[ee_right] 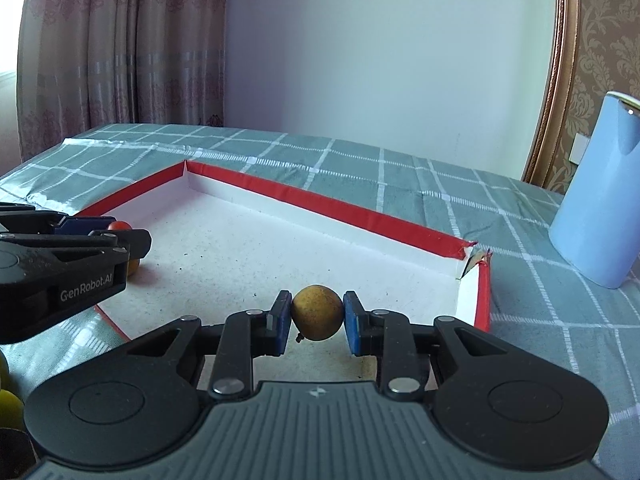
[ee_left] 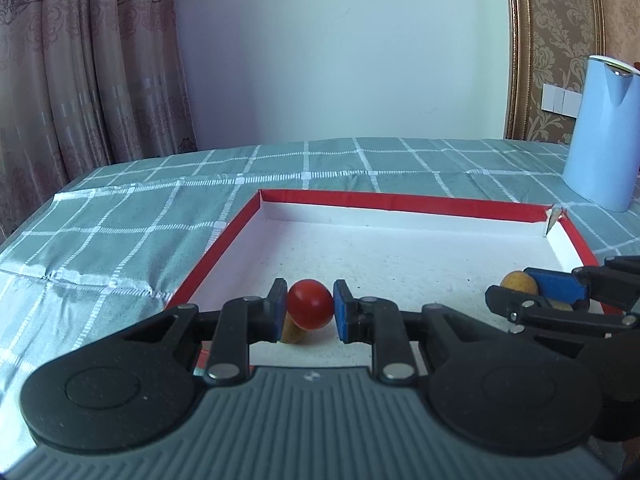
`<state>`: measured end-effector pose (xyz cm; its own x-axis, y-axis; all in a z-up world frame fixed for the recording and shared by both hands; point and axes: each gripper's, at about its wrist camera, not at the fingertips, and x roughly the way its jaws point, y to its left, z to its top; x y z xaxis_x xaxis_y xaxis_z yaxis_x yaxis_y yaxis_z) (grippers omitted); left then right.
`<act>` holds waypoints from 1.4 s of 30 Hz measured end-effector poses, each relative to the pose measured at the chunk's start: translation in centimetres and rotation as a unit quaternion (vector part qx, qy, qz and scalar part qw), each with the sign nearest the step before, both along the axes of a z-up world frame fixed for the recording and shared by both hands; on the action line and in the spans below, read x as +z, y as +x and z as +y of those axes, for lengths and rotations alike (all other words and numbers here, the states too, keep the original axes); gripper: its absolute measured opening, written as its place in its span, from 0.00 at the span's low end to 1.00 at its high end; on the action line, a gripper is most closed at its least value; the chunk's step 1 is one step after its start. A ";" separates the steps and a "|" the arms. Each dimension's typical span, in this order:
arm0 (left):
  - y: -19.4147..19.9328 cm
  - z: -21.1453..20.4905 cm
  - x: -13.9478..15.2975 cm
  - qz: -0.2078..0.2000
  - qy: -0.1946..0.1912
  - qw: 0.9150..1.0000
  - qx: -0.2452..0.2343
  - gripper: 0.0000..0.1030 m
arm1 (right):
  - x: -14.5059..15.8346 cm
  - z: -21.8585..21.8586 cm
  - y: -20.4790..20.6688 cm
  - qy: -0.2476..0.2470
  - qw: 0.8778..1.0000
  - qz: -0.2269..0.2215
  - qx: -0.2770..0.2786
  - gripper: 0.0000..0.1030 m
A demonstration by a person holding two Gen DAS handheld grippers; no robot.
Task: Organize fruits
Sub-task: 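Carry both fruits over the tray and open the left tool to drop the tomato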
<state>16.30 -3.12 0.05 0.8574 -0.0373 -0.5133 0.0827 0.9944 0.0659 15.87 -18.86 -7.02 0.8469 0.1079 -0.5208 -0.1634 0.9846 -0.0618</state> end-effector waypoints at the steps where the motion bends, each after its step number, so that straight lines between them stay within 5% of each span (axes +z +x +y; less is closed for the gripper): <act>1: 0.1 -0.1 0.0 0.002 0.002 1.000 -0.001 0.21 | -0.1 0.0 0.2 -0.001 1.000 0.003 0.001 0.26; 25: -0.1 -0.8 -0.3 0.004 0.029 1.000 -0.005 0.22 | -0.5 0.1 0.4 0.004 0.999 0.027 0.017 0.26; 29: -0.6 -1.1 -0.2 -0.011 0.037 0.999 -0.004 0.38 | -0.3 -0.1 0.2 0.006 1.000 0.023 0.013 0.27; 42: -2.4 -1.0 0.6 -0.050 0.038 0.998 -0.005 0.56 | -0.2 -0.6 -0.4 0.016 1.000 0.018 0.010 0.29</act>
<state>13.85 -4.11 0.67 0.9045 -0.0111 -0.4263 0.0824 0.9854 0.1491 15.46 -19.50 -7.27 0.8250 0.1415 -0.5471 -0.1848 0.9825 -0.0245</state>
